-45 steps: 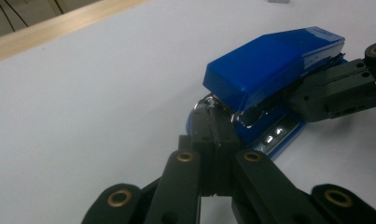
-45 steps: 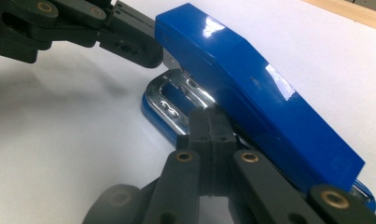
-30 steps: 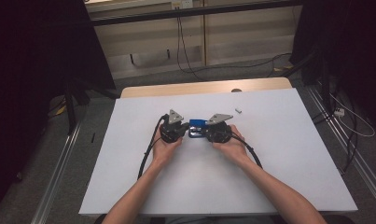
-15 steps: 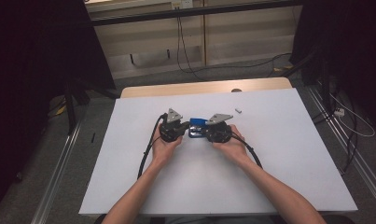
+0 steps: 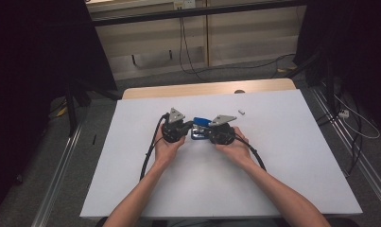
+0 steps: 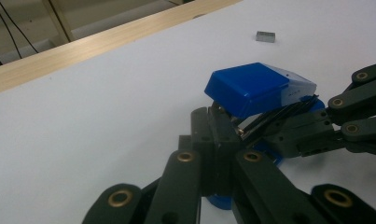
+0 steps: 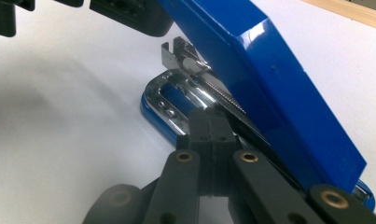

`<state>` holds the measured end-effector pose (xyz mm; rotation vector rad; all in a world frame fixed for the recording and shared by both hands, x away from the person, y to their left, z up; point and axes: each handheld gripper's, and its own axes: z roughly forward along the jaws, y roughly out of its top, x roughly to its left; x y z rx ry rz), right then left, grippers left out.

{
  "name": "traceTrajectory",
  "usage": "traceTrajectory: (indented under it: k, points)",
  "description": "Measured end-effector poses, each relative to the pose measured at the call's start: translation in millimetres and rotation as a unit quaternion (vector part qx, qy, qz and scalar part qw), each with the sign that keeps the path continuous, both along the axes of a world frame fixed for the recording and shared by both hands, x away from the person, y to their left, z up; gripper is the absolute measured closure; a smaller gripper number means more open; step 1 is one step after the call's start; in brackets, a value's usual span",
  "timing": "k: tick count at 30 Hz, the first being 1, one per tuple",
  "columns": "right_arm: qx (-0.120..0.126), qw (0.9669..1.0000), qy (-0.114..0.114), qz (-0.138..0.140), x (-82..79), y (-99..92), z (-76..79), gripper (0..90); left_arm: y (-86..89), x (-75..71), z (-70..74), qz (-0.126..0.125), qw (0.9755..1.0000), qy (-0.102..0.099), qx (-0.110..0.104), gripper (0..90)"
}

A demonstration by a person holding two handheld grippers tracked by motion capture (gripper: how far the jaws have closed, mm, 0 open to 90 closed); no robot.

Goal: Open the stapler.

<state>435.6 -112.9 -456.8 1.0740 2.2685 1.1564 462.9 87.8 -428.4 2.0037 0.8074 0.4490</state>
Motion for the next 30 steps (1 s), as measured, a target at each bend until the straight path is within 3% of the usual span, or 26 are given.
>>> traceTrajectory:
  k: [18,24,30]
  points:
    - [0.023,0.9993,-0.030,-0.003,-4.1,9.0,7.9,90.0,-1.5,0.5,3.5,-0.003,1.0000,-0.004,-0.005,90.0]
    - [0.016,0.9984,-0.054,0.005,-4.4,16.3,13.0,90.0,-2.0,0.1,5.5,-0.002,1.0000,-0.001,-0.008,90.0]
    - [0.007,0.9982,-0.059,0.006,-1.1,23.8,13.7,90.0,-2.0,0.1,6.8,-0.005,0.9999,-0.001,-0.012,90.0]
